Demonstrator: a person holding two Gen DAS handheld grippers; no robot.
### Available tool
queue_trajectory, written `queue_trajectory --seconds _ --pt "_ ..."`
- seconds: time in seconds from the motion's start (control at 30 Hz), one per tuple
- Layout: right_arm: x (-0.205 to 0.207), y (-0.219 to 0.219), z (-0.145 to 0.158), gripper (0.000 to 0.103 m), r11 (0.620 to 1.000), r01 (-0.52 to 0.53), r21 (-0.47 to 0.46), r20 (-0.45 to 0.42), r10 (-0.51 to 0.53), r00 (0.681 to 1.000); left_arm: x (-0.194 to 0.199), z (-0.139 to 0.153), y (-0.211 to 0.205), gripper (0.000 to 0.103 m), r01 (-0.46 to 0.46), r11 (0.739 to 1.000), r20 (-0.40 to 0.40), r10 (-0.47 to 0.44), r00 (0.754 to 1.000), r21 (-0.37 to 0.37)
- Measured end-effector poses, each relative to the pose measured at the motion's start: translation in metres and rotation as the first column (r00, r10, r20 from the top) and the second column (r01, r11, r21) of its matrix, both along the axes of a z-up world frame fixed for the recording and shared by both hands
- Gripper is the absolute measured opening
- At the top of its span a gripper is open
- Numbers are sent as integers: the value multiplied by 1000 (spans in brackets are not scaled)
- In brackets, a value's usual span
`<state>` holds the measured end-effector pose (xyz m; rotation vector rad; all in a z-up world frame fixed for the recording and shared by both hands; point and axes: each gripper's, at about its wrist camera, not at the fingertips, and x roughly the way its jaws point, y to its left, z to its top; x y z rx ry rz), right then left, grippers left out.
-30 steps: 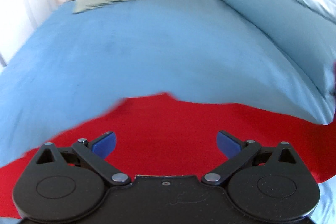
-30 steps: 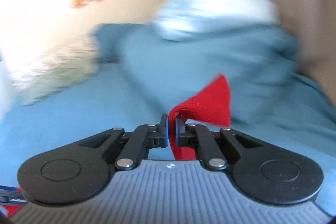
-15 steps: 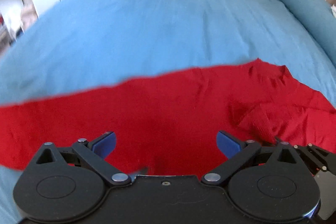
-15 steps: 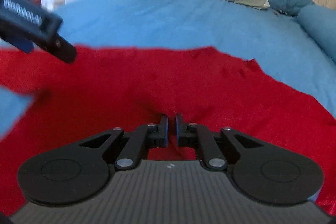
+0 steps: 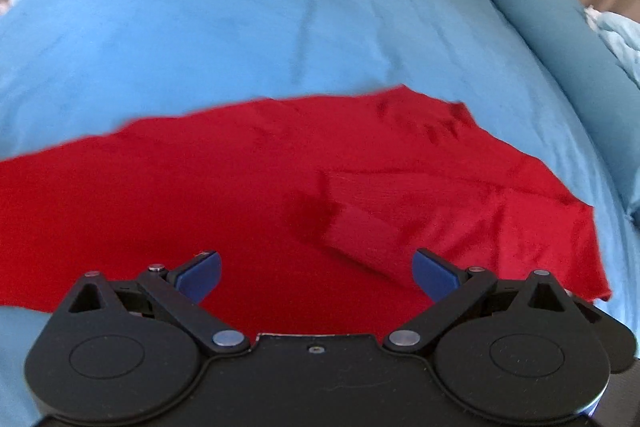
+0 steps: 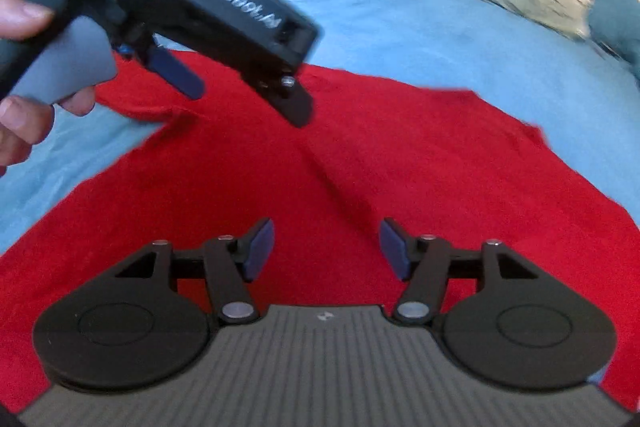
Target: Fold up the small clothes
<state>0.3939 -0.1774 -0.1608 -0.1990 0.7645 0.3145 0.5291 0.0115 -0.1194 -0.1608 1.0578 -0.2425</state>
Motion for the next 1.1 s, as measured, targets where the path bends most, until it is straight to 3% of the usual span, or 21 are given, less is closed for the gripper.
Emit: queue_trajectory --seconds 0.1,0.17,0.3,0.37,0.47,0.57,0.67,0.73,0.83,0.93,1.03,1.1 --pt "-16 -43 10 86 989 150 -3 -2 -150 989 3 -16 -19 91 -14 998 -32 12 999 -54" --pt "-38 -69 12 90 961 274 -34 27 -273 962 6 -28 -27 79 -44 997 -51 41 998 -67" --pt "-73 -111 6 92 847 516 -129 108 -505 856 9 -40 -35 67 -116 992 -14 116 993 -46" --pt "-82 -128 -3 92 769 611 -187 128 -598 791 13 -39 -40 6 -126 992 8 126 992 -31" --pt "-78 -152 -16 92 678 696 -235 119 -691 713 20 -27 -42 4 -119 992 57 122 991 -44" --pt "-54 -170 -17 92 653 735 -184 111 -729 675 16 6 -35 4 -132 990 181 137 974 -41" --pt "-34 -177 -18 92 663 730 -167 90 -727 681 6 27 -15 4 -207 978 279 199 939 0" --pt "-15 -179 -17 92 670 725 -160 79 -723 686 1 27 1 4 -259 966 303 240 922 23" --pt "-4 -196 -17 94 653 746 -129 64 -745 664 2 2 17 4 -261 965 241 252 937 6" --pt "-6 -213 -19 99 645 763 -44 15 -763 646 -3 -24 20 4 -227 973 226 212 951 43" --pt "-11 -226 -16 99 665 746 16 -27 -746 666 -7 -39 26 8 -223 974 192 209 959 51" --pt "-11 -229 -13 99 700 714 2 -30 -713 700 -11 -42 29 16 -222 972 176 205 963 82"
